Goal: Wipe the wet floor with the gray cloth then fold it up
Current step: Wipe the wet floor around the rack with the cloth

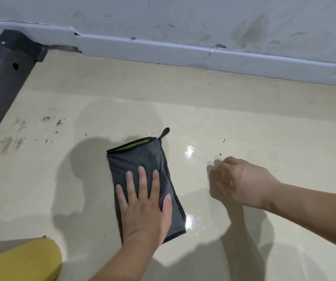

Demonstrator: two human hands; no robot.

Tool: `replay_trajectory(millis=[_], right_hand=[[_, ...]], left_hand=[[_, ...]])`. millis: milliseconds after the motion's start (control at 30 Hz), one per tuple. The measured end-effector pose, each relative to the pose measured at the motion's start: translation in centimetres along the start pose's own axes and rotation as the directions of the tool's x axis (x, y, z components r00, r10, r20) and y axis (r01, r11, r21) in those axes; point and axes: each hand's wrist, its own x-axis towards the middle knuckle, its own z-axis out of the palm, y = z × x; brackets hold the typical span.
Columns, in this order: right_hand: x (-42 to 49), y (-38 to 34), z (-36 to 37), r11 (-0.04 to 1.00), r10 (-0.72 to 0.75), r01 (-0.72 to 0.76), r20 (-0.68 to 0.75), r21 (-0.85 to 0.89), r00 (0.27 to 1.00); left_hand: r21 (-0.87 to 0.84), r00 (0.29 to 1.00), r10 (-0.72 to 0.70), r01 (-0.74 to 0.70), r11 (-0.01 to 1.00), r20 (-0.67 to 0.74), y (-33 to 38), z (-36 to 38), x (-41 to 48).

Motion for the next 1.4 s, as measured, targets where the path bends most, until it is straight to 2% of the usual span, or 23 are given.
replay_trajectory(millis=[167, 333, 467, 567, 667, 733, 833, 867, 967, 1067, 1133, 1200, 1233, 1300, 1400], right_hand=[[-1.1, 2.1, -0.6, 0.996, -0.06, 0.064, 0.07, -0.055, 0.996], [-3.7, 6.4, -0.9, 0.996, -0.071, 0.078, 0.172, -0.037, 0.983], [-5.7, 10.7, -0.6, 0.995, -0.1, 0.101, 0.198, 0.003, 0.975], [-6.6, 14.4, -0.2, 0.99, -0.139, 0.138, 0.143, 0.014, 0.98], [-5.9, 18.8, 0.6, 0.99, -0.134, 0.135, -0.012, 0.041, 0.991], [-5.1, 22.9, 1.4, 0.993, -0.072, 0.083, -0.121, 0.086, 0.99], [-4.0, 27.7, 2.0, 0.974, 0.079, -0.012, -0.287, 0.227, 0.955], [-3.6, 28.8, 2.0, 0.965, 0.128, -0.049, -0.299, 0.259, 0.946], [-2.9, 32.8, 2.0, 0.919, 0.225, -0.129, -0.228, 0.373, 0.947], [-2.2, 36.2, 1.3, 0.903, 0.225, -0.134, -0.184, 0.408, 0.957], [-1.6, 37.2, 0.0, 0.901, 0.204, -0.123, -0.155, 0.416, 0.967], [-0.7, 37.6, -1.4, 0.914, 0.196, -0.148, -0.093, 0.378, 0.976], [-0.3, 37.5, -1.9, 0.927, 0.2, -0.174, -0.045, 0.332, 0.979], [0.4, 37.3, -2.0, 0.955, 0.218, -0.221, 0.039, 0.197, 0.975], [0.5, 37.1, -0.4, 0.967, 0.239, -0.243, 0.059, 0.076, 0.969]], left_hand=[[-0.011, 0.998, 0.029, -0.028, 1.0, 0.062, 3.2, -0.1, 0.0], [-0.079, 0.971, 0.191, -0.181, 0.98, 0.147, 10.7, -0.4, -0.6], [-0.043, 0.924, 0.264, -0.262, 0.964, 0.276, 15.4, -1.3, 0.6], [-0.034, 0.874, 0.253, -0.263, 0.964, 0.414, 17.8, -1.9, 1.8], [0.007, 0.85, 0.214, -0.248, 0.969, 0.481, 19.4, -2.1, 2.6], [0.04, 0.841, 0.198, -0.252, 0.967, 0.503, 22.1, -2.3, 3.5], [0.078, 0.843, 0.204, -0.278, 0.957, 0.498, 26.4, -2.4, 6.1], [0.087, 0.847, 0.212, -0.289, 0.953, 0.487, 27.7, -2.4, 7.2], [0.118, 0.855, 0.234, -0.321, 0.94, 0.463, 32.1, -2.4, 11.5], [0.138, 0.888, 0.212, -0.289, 0.947, 0.409, 35.7, -2.4, 14.8], [0.158, 0.933, 0.183, -0.241, 0.958, 0.31, 36.7, -1.8, 14.6], [0.189, 0.954, 0.227, -0.264, 0.946, 0.198, 37.4, -0.6, 11.8], [0.181, 0.942, 0.295, -0.321, 0.929, 0.16, 37.7, -0.1, 9.8], [0.13, 0.871, 0.465, -0.485, 0.865, 0.158, 38.1, 0.9, 6.8], [0.139, 0.786, 0.58, -0.612, 0.778, 0.213, 37.5, 1.3, 6.4]])
